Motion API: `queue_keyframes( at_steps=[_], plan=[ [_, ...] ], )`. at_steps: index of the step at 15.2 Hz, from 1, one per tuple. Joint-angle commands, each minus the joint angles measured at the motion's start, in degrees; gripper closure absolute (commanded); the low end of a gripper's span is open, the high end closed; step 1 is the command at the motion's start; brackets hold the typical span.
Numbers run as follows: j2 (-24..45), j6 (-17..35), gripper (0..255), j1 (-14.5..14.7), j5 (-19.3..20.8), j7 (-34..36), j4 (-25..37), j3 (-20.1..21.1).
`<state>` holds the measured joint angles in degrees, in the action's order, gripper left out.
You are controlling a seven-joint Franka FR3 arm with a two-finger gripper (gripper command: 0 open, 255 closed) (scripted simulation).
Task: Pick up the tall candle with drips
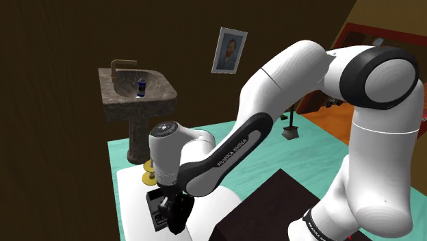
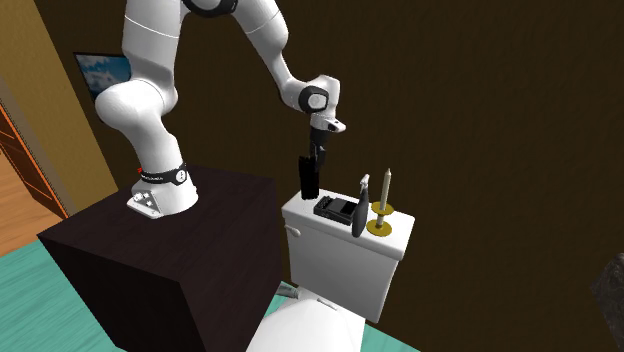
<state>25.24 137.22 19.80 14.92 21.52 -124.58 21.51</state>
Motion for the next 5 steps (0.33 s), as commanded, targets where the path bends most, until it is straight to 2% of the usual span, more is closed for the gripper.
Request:
queue_keyframes(
  at_steps=[1,5],
  plan=[
    [-1.41,-1.15,255,-0.37,-0.80,-0.51,-0.14,0.54],
    [-2.86,-2.40,255,-0.74,-1.65,-1.08,-0.24,1.05]
  ],
)
